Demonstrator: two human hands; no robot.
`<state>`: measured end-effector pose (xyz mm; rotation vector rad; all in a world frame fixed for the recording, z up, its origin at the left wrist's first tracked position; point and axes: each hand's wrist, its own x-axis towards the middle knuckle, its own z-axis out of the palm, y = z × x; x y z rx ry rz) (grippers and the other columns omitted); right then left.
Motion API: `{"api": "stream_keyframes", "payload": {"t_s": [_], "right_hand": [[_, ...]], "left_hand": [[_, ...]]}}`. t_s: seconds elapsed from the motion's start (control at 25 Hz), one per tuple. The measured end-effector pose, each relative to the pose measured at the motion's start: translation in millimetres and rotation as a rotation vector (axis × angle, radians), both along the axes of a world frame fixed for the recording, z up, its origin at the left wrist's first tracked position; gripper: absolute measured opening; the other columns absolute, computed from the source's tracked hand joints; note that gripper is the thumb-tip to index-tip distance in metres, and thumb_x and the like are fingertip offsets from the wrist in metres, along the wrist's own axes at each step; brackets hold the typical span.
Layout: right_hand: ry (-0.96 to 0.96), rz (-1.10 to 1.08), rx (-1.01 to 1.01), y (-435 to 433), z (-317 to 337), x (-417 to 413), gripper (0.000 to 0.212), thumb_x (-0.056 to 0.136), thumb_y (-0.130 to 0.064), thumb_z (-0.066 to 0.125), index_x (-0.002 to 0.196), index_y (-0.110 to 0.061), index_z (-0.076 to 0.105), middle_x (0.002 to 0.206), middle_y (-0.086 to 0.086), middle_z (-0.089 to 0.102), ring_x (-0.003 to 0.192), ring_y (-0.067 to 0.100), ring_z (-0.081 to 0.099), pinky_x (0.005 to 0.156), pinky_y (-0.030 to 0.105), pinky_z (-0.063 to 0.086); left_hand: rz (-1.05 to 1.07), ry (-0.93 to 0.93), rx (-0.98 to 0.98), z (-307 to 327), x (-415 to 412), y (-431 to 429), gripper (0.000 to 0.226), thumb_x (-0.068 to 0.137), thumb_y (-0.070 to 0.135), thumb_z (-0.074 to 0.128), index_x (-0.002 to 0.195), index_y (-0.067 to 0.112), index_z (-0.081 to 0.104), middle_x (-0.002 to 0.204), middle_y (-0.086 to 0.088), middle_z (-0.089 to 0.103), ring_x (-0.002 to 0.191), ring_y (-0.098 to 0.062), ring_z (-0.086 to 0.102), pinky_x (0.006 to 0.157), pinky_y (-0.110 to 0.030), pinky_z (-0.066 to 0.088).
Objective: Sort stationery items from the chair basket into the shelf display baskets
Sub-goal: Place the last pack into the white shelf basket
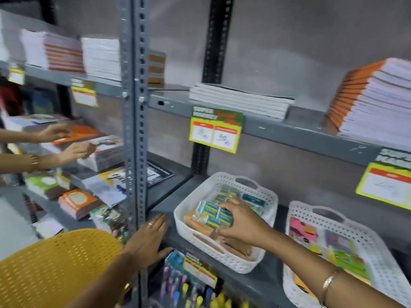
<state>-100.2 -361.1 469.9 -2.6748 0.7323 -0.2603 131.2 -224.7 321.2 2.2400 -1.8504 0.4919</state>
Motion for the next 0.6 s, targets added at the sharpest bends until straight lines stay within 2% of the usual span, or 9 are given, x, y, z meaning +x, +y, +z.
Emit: {"api": "stream_keyframes", "payload": {"t_s": [0.04, 0.16, 0.24, 0.36, 0.4, 0.48, 0.6], "right_hand": [[0.016, -0.042, 0.01, -12.6, -2.2, -8.5, 0.077, 0.06, -0.049, 0.065, 0.127, -0.016, 0.049, 0.123, 0.006, 0.05, 0.118, 0.02, 0.045, 0.1, 0.031, 0.039], [0.065, -0.176, 0.022, -53.3, -14.2, -31.5, 0.069, 0.07, -0.032, 0.071, 0.131, -0.015, 0.046, 0.131, 0.009, 0.05, 0.121, 0.023, 0.046, 0.098, 0.026, 0.038], [0.087, -0.245, 0.026, -76.7, -21.2, -41.6, 0.063, 0.072, -0.028, 0.072, 0.128, -0.014, 0.049, 0.127, 0.012, 0.052, 0.118, 0.026, 0.049, 0.092, 0.026, 0.04], [0.152, -0.334, 0.017, -104.4, -31.4, -43.8, 0.053, 0.075, -0.023, 0.069, 0.123, -0.006, 0.053, 0.126, 0.015, 0.057, 0.115, 0.028, 0.054, 0.092, 0.031, 0.045], [0.176, -0.356, 0.017, -110.5, -35.2, -40.6, 0.051, 0.075, -0.023, 0.068, 0.121, -0.005, 0.054, 0.124, 0.015, 0.059, 0.112, 0.028, 0.057, 0.09, 0.032, 0.048], [0.232, -0.373, -0.001, -120.2, -43.8, -31.5, 0.051, 0.074, -0.025, 0.068, 0.12, -0.006, 0.056, 0.121, 0.013, 0.06, 0.107, 0.028, 0.06, 0.085, 0.031, 0.051], [0.285, -0.393, -0.02, -130.1, -58.1, -14.6, 0.058, 0.073, -0.039, 0.069, 0.122, -0.012, 0.053, 0.126, 0.012, 0.057, 0.112, 0.029, 0.057, 0.091, 0.032, 0.051]], "left_hand": [[0.011, 0.013, 0.04, -3.0, 4.2, -8.4, 0.079, 0.07, 0.066, 0.04, 0.113, 0.004, 0.062, 0.113, -0.014, 0.065, 0.103, -0.027, 0.062, 0.08, -0.039, 0.053], [0.02, 0.025, 0.136, -14.3, 16.5, -29.3, 0.088, 0.065, 0.073, 0.044, 0.116, 0.002, 0.059, 0.114, -0.015, 0.064, 0.103, -0.027, 0.062, 0.078, -0.04, 0.053], [-0.01, 0.032, 0.154, -20.5, 26.9, -39.3, 0.095, 0.065, 0.078, 0.044, 0.122, 0.003, 0.055, 0.12, -0.014, 0.061, 0.108, -0.026, 0.059, 0.083, -0.038, 0.051], [-0.057, 0.104, 0.169, -26.5, 34.6, -46.5, 0.099, 0.071, 0.084, 0.032, 0.128, 0.005, 0.05, 0.125, -0.012, 0.059, 0.111, -0.025, 0.056, 0.092, -0.032, 0.041], [-0.057, 0.115, 0.171, -28.5, 34.9, -46.0, 0.098, 0.072, 0.083, 0.03, 0.127, 0.005, 0.051, 0.124, -0.011, 0.06, 0.11, -0.024, 0.058, 0.09, -0.03, 0.041], [-0.065, 0.123, 0.148, -30.2, 33.1, -45.5, 0.094, 0.07, 0.08, 0.04, 0.126, 0.005, 0.052, 0.122, -0.011, 0.061, 0.107, -0.024, 0.059, 0.089, -0.028, 0.04], [-0.084, 0.12, 0.117, -33.2, 34.9, -46.7, 0.094, 0.065, 0.074, 0.05, 0.128, 0.004, 0.049, 0.125, -0.012, 0.058, 0.111, -0.026, 0.057, 0.097, -0.028, 0.026]]}}
